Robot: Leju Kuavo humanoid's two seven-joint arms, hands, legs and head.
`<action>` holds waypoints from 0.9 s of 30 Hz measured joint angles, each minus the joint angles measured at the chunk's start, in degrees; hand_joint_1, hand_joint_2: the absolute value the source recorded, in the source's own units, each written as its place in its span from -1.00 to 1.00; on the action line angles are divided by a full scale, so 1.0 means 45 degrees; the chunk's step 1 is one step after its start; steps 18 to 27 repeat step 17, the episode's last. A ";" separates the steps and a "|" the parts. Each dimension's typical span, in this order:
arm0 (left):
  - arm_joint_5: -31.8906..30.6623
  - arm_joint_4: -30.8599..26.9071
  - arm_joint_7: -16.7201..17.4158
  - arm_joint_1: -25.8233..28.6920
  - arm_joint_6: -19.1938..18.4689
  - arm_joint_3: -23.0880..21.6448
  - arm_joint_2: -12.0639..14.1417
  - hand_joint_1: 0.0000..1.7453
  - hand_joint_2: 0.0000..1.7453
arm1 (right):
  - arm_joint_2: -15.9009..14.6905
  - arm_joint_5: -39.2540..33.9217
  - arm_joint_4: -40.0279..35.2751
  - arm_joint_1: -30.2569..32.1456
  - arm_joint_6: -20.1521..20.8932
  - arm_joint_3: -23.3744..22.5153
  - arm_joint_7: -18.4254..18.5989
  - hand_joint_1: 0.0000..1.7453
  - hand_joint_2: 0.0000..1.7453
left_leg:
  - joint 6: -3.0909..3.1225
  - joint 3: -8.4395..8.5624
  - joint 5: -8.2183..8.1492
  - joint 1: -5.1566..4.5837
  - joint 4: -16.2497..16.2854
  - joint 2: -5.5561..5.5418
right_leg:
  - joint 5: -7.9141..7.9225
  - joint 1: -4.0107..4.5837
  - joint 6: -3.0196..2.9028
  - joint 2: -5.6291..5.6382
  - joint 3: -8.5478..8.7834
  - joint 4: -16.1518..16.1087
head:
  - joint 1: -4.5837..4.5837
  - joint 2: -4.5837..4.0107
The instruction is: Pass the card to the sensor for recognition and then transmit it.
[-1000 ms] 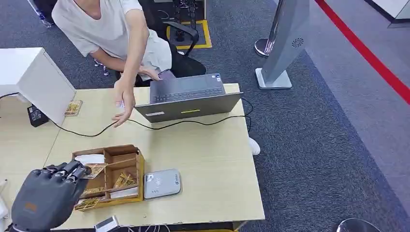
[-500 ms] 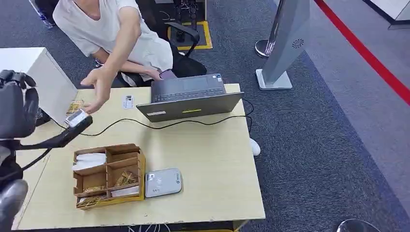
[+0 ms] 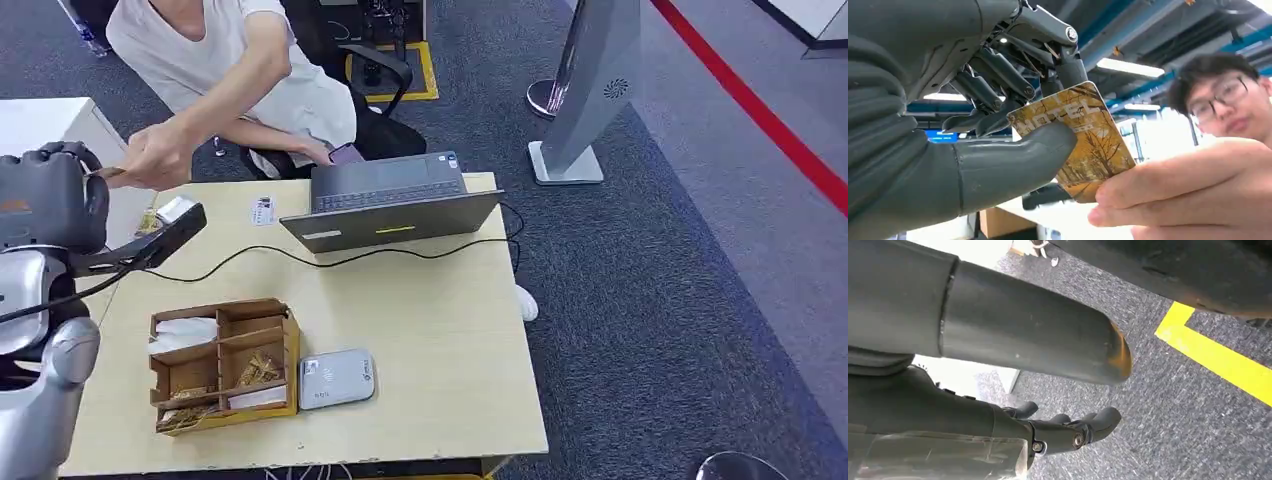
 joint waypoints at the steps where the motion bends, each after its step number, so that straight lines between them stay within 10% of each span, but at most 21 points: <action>1: 0.0019 0.0097 -0.0024 0.0009 -0.0019 0.0024 -0.0049 -1.00 1.00 | 0.0000 0.0000 0.0000 0.0002 0.0043 0.0000 0.0000 -1.00 -1.00 | 0.0000 -0.0005 -0.0001 0.0000 0.0000 0.0011 | 0.0000 0.0000 0.0000 0.0010 -0.0007 0.0000 | 0.0000 0.0000; 27: 0.0505 0.0035 -0.0151 0.0280 -0.0190 0.0500 -0.0433 -1.00 1.00 | -0.0005 -0.0024 0.0000 0.0003 -0.0058 0.0000 0.0000 -1.00 -1.00 | 0.0013 -0.0021 -0.0009 -0.0001 0.0001 0.0006 | -0.0003 -0.0001 0.0004 0.0003 -0.0016 -0.0002 | 0.0000 0.0000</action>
